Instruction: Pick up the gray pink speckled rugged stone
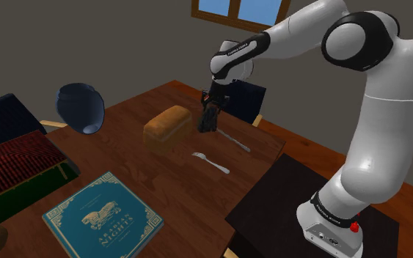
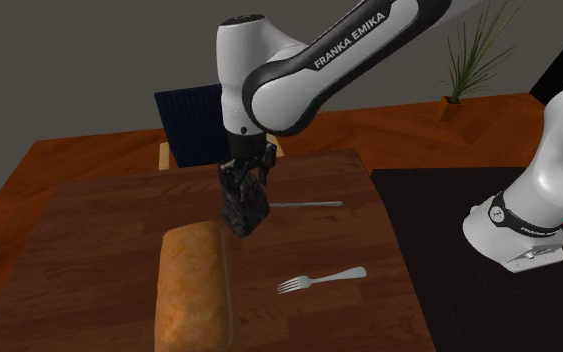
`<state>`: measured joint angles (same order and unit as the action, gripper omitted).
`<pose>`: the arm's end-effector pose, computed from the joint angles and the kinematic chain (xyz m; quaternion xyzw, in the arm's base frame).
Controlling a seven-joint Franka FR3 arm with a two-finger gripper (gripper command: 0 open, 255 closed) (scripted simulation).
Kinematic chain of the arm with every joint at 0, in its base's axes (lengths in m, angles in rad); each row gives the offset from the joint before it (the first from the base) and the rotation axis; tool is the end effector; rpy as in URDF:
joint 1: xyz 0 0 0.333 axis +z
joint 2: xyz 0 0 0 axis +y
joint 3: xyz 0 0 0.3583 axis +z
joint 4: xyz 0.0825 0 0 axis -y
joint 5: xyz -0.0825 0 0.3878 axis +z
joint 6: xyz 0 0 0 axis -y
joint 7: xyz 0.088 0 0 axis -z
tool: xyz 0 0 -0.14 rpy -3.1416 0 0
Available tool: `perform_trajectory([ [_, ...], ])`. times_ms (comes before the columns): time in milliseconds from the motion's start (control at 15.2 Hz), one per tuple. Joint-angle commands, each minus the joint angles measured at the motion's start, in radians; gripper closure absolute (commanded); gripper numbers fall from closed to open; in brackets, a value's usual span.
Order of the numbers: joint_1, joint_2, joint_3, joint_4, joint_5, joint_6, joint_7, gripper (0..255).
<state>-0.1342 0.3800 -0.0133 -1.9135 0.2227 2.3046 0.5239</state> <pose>0.6397 -0.0845 0.3023 -0.9143 0.3968 0.0095 0.0801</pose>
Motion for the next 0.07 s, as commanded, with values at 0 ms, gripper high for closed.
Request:
perform_trajectory([
  [0, 0.0, -0.006, 0.0, 0.001, -0.001, -0.006, 0.001, 255],
])
